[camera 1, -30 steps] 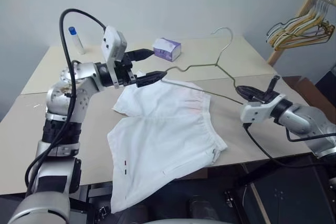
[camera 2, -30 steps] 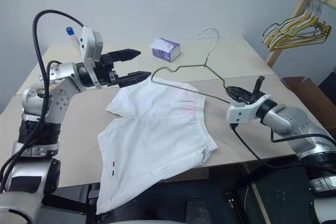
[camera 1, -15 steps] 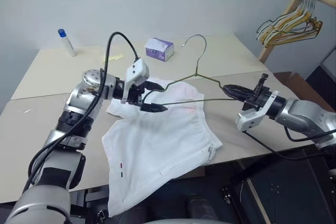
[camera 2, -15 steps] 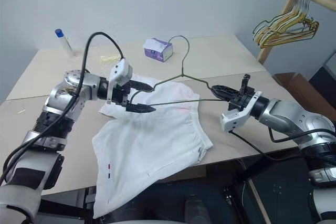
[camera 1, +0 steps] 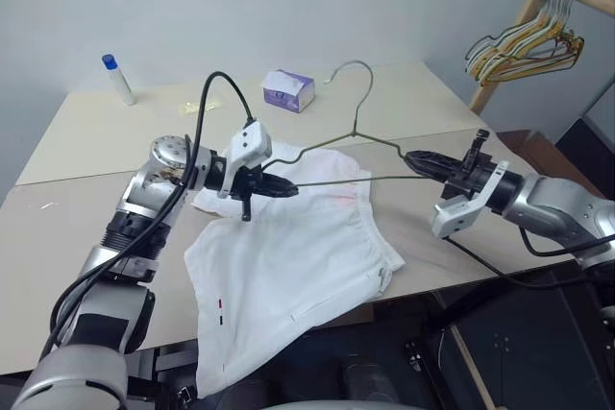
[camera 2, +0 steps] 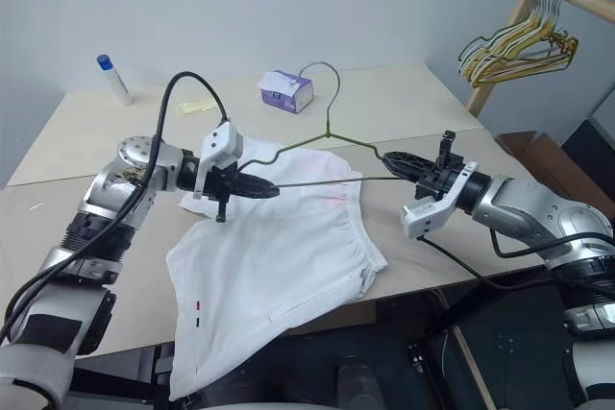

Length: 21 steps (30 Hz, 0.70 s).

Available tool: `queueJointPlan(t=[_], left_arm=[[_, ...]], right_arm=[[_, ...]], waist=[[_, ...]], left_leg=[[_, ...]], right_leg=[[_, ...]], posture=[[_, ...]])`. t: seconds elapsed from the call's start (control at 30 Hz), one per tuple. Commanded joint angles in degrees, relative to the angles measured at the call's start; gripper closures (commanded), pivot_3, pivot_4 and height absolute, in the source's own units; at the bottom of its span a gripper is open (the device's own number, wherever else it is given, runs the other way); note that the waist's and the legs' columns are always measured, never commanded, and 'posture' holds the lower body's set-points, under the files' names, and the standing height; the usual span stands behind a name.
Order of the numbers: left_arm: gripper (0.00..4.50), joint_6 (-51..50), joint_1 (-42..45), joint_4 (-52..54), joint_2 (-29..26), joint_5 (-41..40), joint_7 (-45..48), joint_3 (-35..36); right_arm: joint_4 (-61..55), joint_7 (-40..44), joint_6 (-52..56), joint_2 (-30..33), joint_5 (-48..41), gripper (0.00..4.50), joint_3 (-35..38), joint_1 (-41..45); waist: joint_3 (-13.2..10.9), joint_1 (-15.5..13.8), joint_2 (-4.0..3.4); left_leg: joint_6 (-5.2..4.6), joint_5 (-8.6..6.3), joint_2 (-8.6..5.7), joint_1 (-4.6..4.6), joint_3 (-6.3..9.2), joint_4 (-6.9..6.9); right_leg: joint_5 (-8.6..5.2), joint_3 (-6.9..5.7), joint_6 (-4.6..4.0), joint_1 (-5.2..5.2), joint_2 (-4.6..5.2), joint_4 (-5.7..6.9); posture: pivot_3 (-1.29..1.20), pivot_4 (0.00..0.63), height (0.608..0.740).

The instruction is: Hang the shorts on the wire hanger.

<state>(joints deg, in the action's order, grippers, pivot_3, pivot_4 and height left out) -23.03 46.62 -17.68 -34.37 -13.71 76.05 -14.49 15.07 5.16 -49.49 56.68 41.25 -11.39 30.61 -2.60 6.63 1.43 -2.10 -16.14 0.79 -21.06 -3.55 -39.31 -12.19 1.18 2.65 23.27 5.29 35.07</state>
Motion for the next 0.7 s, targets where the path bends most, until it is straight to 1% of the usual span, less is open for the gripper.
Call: queueJointPlan(t=[0.03,0.1,0.17,0.27,0.33,0.4,0.43,0.47,0.5,0.53,0.6,0.7], left_arm=[[4.49,-0.3,-0.3,2.4,-0.4,-0.9,0.3,1.7],[4.5,-0.8,-0.6,2.8,-0.8,-1.4,0.3,2.6],[4.5,-0.7,-0.9,2.9,-1.1,-1.1,-0.2,3.1],[4.5,2.6,-2.9,3.6,-1.2,1.8,-3.5,3.0],[4.5,5.6,-4.7,4.9,-1.4,3.3,-5.1,2.7],[4.5,8.2,-6.9,6.9,-2.1,4.3,-5.1,2.5],[4.5,10.0,-7.9,7.9,-2.5,4.6,-4.8,2.5],[4.5,10.3,-8.7,9.0,-2.8,4.3,-4.3,2.8],[4.5,10.8,-9.3,10.1,-3.1,3.9,-3.8,3.2],[4.5,11.2,-9.8,11.1,-3.3,3.5,-3.5,3.6],[4.5,11.8,-10.5,12.6,-3.5,3.4,-3.5,3.8],[4.5,11.7,-11.4,14.3,-3.8,3.1,-3.6,3.9]], right_arm=[[-2.1,2.5,-0.4,0.6,-5.4,4.24,2.1,0.5],[-3.3,6.7,-0.9,1.6,-11.7,3.7,2.0,-1.3],[-4.9,11.0,0.1,2.5,-17.1,3.06,2.1,-3.2],[-10.4,19.1,5.0,4.6,-28.6,1.98,2.7,-7.7],[-15.4,25.2,11.4,5.8,-38.8,1.27,3.3,-11.2],[-20.8,31.2,21.4,6.9,-49.6,0.58,4.5,-14.3],[-23.5,34.3,28.8,8.0,-55.0,0.22,5.2,-15.4],[-25.1,38.4,33.9,9.2,-59.9,0.06,5.5,-15.9],[-26.4,41.9,40.0,10.5,-63.9,0.06,5.6,-15.7],[-26.8,44.5,44.1,11.2,-65.7,0.06,5.5,-14.8],[-26.6,46.7,50.5,10.4,-66.4,0.06,4.8,-11.9],[-26.2,48.6,62.9,7.9,-64.7,0.06,1.3,-5.1]], waist=[[0.0,0.1,0.0],[0.0,0.2,0.0],[0.0,0.1,0.0],[0.0,0.1,0.0],[0.0,0.0,0.0],[0.0,0.0,0.0],[0.0,-0.2,0.0],[0.0,-0.3,0.0],[0.0,-0.6,0.0],[0.0,-0.9,0.0],[0.0,-1.4,0.0],[0.1,-1.9,-0.05]], left_leg=[[0.0,0.0,0.0,0.0,0.0,0.0],[0.0,0.0,0.0,-0.01,0.01,0.0],[-0.01,-0.01,0.01,-0.01,0.04,0.0],[-0.03,-0.02,0.02,0.0,0.04,-0.01],[-0.04,-0.02,0.05,0.01,0.06,-0.01],[-0.04,-0.02,0.09,0.05,0.06,-0.01],[-0.04,-0.03,0.11,0.05,0.07,-0.01],[-0.04,-0.03,0.13,0.06,0.06,-0.02],[-0.04,-0.03,0.14,0.09,0.05,-0.03],[-0.04,-0.03,0.14,0.11,0.05,-0.05],[-0.05,-0.03,0.16,0.18,0.06,-0.08],[-0.05,-0.03,0.13,0.19,0.02,-0.08]], right_leg=[[0.0,0.0,0.0,0.0,0.01,0.0],[0.01,0.0,0.01,0.0,0.0,-0.01],[0.01,-0.03,0.01,-0.02,0.0,-0.02],[0.01,-0.02,0.02,-0.04,0.03,-0.02],[0.01,-0.02,0.02,-0.05,0.04,-0.01],[0.02,-0.01,0.02,-0.09,0.03,0.02],[0.03,-0.01,0.02,-0.09,0.04,0.04],[0.05,-0.01,0.01,-0.09,0.04,0.05],[0.05,0.0,0.01,-0.1,0.06,0.1],[0.06,0.0,0.0,-0.1,0.08,0.11],[0.07,-0.04,-0.01,-0.17,0.06,0.09],[0.07,-0.03,-0.01,-0.15,0.06,0.08]], posture=[[-0.1,0.0,0.74],[-0.1,0.0,0.74],[-0.1,0.0,0.74],[-0.09,0.0,0.74],[-0.08,0.0,0.74],[-0.08,0.0,0.74],[-0.07,0.0,0.74],[-0.07,0.0,0.74],[-0.07,0.0,0.74],[-0.06,0.0,0.74],[-0.06,0.0,0.74],[-0.05,0.0,0.74]])
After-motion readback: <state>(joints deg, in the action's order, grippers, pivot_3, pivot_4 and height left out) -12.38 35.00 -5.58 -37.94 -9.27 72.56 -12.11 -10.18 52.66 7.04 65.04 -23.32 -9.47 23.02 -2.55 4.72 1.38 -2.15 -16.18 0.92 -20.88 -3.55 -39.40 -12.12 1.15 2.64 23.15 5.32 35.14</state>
